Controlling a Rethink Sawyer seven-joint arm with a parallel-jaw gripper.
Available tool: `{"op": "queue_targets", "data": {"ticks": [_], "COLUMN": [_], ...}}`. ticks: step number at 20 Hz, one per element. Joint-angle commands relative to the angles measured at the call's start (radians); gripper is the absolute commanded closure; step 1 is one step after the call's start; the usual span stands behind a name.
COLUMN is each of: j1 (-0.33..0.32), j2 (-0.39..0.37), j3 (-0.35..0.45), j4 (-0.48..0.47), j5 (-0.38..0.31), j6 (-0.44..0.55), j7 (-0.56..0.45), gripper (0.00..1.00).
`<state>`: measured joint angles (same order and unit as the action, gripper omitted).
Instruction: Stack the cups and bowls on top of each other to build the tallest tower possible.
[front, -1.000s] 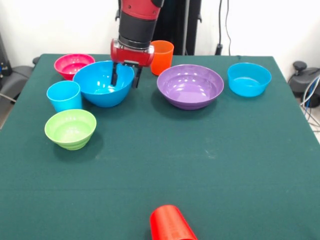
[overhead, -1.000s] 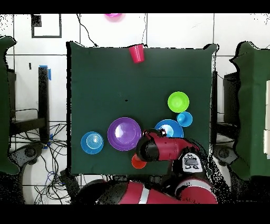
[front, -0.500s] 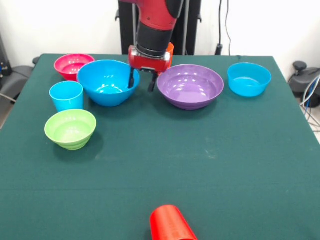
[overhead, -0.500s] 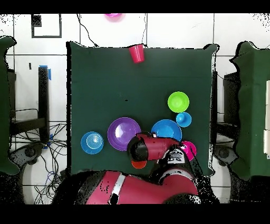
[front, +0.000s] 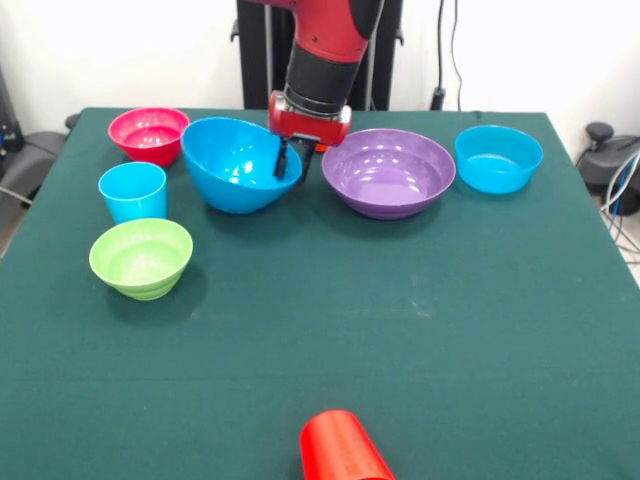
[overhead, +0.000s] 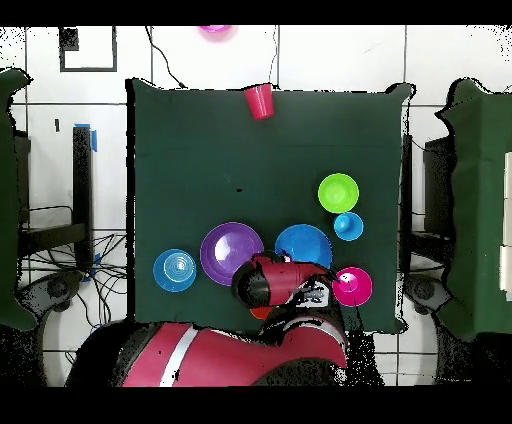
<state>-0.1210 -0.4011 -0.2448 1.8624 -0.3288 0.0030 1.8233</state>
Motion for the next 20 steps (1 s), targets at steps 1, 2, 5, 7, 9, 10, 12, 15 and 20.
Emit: {"op": "queue_targets", "data": {"ticks": [1,2,5,7,9,10,12,15,20], "j1": [0.005,0.008,0.006,0.007,0.008,0.011,0.030,0.086,0.154], "j2": [0.051,0.051,0.047,0.044,0.046,0.048,0.052,0.072,0.121], "j3": [0.081,0.077,0.076,0.076,0.075,0.072,0.051,-0.005,-0.066], "j4": [-0.044,-0.046,-0.046,-0.048,-0.053,-0.056,-0.067,-0.097,-0.147], "j5": [0.046,0.043,0.036,0.031,0.026,0.026,0.025,0.029,0.054], "j6": [-0.048,-0.046,-0.044,-0.035,-0.033,-0.032,-0.030,-0.032,-0.031], "j7": [0.165,0.163,0.156,0.148,0.141,0.140,0.137,0.135,0.148], "gripper": [1.00,1.00,1.00,1.00,1.00,1.00,1.00,1.00,1.00]}}
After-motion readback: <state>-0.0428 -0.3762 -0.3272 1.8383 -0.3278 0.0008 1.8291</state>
